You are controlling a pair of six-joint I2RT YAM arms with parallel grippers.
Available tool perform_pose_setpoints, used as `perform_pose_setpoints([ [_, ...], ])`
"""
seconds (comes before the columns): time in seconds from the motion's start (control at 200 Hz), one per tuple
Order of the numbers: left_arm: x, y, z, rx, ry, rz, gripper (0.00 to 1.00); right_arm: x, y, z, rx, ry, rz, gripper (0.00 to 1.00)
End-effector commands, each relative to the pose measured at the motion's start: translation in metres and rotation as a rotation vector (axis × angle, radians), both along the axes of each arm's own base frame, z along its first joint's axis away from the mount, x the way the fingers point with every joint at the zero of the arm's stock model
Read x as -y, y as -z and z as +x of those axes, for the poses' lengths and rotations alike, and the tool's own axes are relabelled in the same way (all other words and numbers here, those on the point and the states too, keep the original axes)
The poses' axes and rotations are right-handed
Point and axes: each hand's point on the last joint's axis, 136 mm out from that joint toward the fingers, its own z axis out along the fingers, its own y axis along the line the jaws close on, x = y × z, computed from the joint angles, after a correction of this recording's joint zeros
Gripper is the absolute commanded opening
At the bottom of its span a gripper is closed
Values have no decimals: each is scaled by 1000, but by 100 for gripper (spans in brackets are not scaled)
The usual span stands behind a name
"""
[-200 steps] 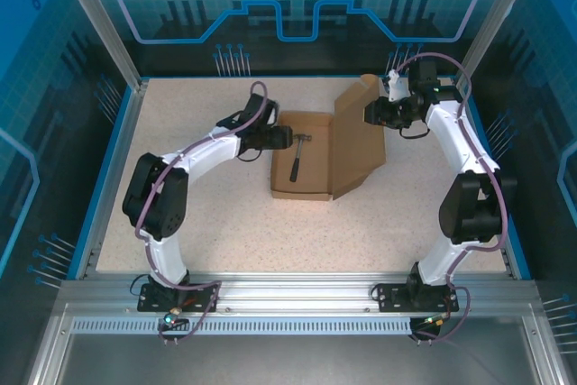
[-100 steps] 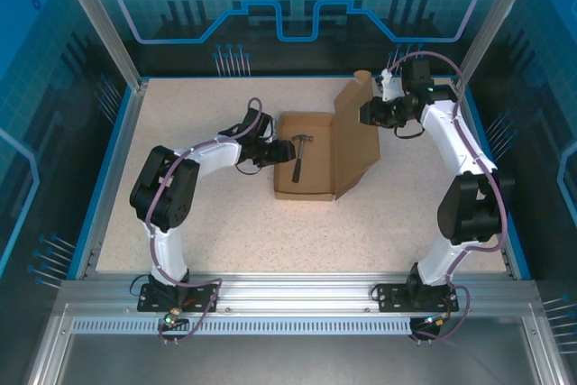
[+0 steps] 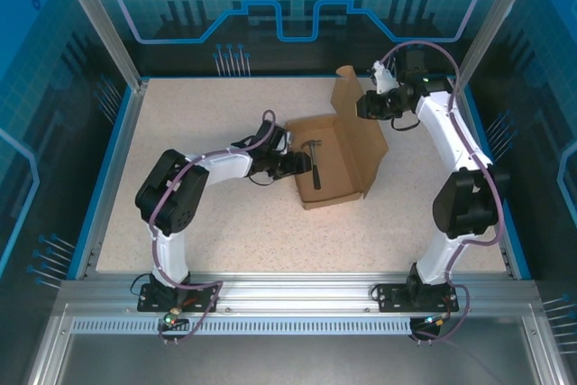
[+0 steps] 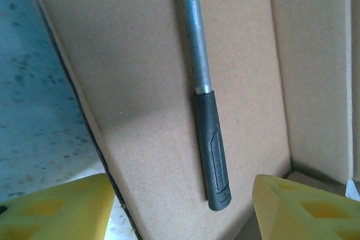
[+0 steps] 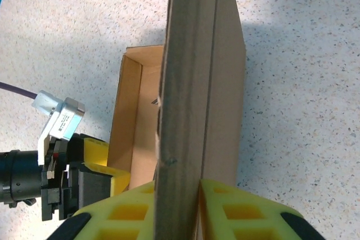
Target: Fold the paper box
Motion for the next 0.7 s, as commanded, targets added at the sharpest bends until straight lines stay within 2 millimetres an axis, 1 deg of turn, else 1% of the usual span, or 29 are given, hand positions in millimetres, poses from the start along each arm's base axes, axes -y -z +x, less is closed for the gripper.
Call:
perform_pose_setpoints([
  [0.0, 15, -23, -8, 30, 13, -66, 68, -10, 0, -8, -3, -95, -57, 20],
  [0.095, 21, -25, -16, 30, 22, -74, 68, -18, -4, -8, 14, -151, -89, 19],
  [0.23, 30, -25, -26, 31, 41, -73, 69, -28, -2, -9, 27, -224, -154, 18],
  [0.345, 31, -25, -32, 34, 49, -67, 70, -37, 4, -11, 31, -289, -206, 16],
  [0.43, 31, -25, -36, 36, 53, -66, 71, -44, 5, -12, 50, -336, -243, 14],
  [0.595, 23, -25, -46, 45, 66, -47, 72, -56, 3, -9, 104, -431, -295, 13],
  [0.695, 10, -24, -53, 66, 70, 5, 73, -58, 5, -6, 117, -467, -325, 13],
])
